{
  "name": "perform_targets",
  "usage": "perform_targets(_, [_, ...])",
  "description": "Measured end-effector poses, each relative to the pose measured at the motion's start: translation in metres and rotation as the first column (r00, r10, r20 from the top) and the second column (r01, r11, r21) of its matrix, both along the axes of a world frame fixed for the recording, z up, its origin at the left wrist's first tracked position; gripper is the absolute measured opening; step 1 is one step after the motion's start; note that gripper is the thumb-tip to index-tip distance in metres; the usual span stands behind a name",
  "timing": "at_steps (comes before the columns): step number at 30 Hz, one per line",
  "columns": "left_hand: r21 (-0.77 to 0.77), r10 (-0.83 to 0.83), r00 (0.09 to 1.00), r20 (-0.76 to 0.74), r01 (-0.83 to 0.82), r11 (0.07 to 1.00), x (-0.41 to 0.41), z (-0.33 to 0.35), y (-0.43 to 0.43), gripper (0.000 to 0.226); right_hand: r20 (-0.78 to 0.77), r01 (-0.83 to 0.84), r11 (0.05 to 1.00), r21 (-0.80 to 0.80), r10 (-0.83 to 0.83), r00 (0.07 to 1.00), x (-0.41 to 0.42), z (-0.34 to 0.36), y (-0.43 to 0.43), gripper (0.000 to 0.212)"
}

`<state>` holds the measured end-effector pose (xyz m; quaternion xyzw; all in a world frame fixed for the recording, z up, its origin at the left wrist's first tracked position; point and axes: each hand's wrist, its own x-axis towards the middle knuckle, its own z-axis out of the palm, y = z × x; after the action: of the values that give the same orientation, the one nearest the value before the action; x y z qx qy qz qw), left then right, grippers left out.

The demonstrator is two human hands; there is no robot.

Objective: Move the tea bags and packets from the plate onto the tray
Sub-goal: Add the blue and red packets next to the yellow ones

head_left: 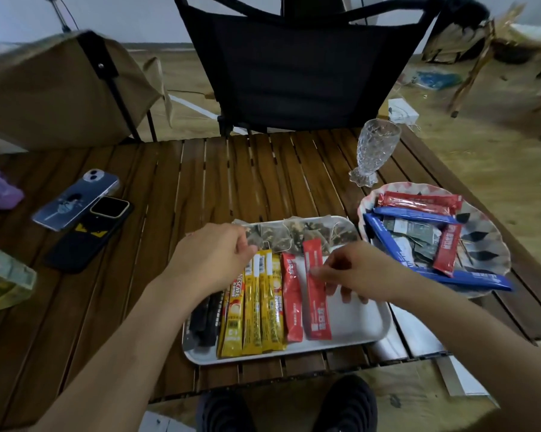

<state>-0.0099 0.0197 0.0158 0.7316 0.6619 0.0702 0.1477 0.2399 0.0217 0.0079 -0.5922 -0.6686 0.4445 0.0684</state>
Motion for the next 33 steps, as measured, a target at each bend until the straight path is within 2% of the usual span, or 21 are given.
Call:
perform_targets(7, [-0.001,0.001,1.000,-0.008,-0.001,1.000,-0.001,-0.002,0.001,0.026,0.052,0.004,0.998,-0.063,-0.001,0.999,-0.007,-0.022,0.002,0.026])
perform_targets(14, [-0.008,-0.012,1.000,-0.013,0.012,1.000,-0.002,-0.002,0.001,0.027,0.111,0.019,1.000,-0.010,-0.017,0.994,-0.013,-0.027,-0.001,0.025])
perform_targets(16, [-0.011,-0.012,1.000,-0.013,0.011,1.000,-0.002,-0.002,0.001,0.027,0.177,-0.005,0.997,0.082,-0.010,0.984,-0.014,-0.026,-0.002,0.025])
perform_targets(18, [-0.007,-0.009,1.000,-0.010,0.009,1.000,-0.002,-0.002,0.001,0.029,0.254,-0.057,0.964,0.260,-0.012,0.967,-0.016,-0.024,-0.004,0.023])
perform_targets(20, [-0.003,-0.010,1.000,-0.011,0.010,1.000,-0.002,-0.002,0.001,0.029,0.222,-0.124,0.926,0.356,0.045,0.974,-0.021,-0.021,-0.008,0.021])
perform_targets(22, [0.000,-0.016,1.000,-0.015,0.016,1.000,-0.001,-0.001,0.001,0.028,0.207,-0.220,0.907,0.360,0.153,0.966,-0.027,-0.022,-0.013,0.030])
perform_targets(24, [-0.004,-0.021,1.000,-0.017,0.021,1.000,-0.001,-0.002,0.000,0.027,0.295,-0.327,0.866,0.378,0.222,0.929,-0.031,-0.027,-0.015,0.043])
perform_targets(28, [-0.016,-0.026,0.999,-0.022,0.026,1.000,-0.002,-0.002,0.000,0.027,0.386,-0.408,0.818,0.406,0.251,0.888,-0.033,-0.026,-0.016,0.051])
perform_targets(33, [-0.016,-0.031,0.999,-0.022,0.031,0.999,-0.002,-0.001,0.000,0.028,0.555,-0.534,0.743,0.404,0.264,0.789,-0.040,-0.029,-0.020,0.056])
